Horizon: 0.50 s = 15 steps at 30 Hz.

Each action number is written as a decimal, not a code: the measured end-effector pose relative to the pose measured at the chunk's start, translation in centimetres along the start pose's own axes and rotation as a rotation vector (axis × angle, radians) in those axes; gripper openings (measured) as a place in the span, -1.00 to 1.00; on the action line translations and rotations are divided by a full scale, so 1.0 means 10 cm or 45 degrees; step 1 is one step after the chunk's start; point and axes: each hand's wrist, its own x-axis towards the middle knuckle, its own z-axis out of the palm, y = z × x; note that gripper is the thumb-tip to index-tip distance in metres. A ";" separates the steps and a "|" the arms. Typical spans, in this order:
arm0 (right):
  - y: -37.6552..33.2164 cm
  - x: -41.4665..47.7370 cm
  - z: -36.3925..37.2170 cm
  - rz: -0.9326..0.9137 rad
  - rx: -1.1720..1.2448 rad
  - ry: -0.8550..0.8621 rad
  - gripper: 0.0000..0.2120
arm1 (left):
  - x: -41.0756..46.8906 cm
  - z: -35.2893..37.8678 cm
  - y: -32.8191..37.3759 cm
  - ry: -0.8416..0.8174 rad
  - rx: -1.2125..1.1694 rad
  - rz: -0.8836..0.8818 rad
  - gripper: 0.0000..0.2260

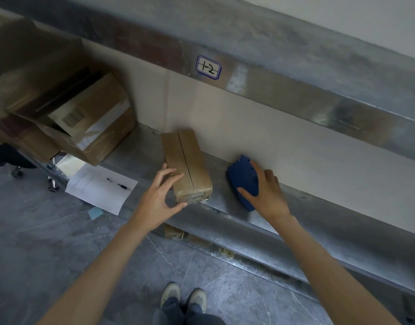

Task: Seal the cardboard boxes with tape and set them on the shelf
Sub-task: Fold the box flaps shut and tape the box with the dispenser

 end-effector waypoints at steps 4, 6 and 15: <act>-0.26 0.02 0.00 -0.407 -0.016 0.169 -0.33 | -0.02 0.02 0.02 0.022 0.113 0.053 -0.32; -0.42 0.07 0.06 -0.602 0.040 0.118 -0.33 | 0.00 0.04 0.03 0.006 0.130 0.055 -0.32; -0.61 0.27 0.38 -0.812 0.147 -0.136 -0.37 | 0.03 0.00 -0.07 -0.007 0.065 0.118 -0.43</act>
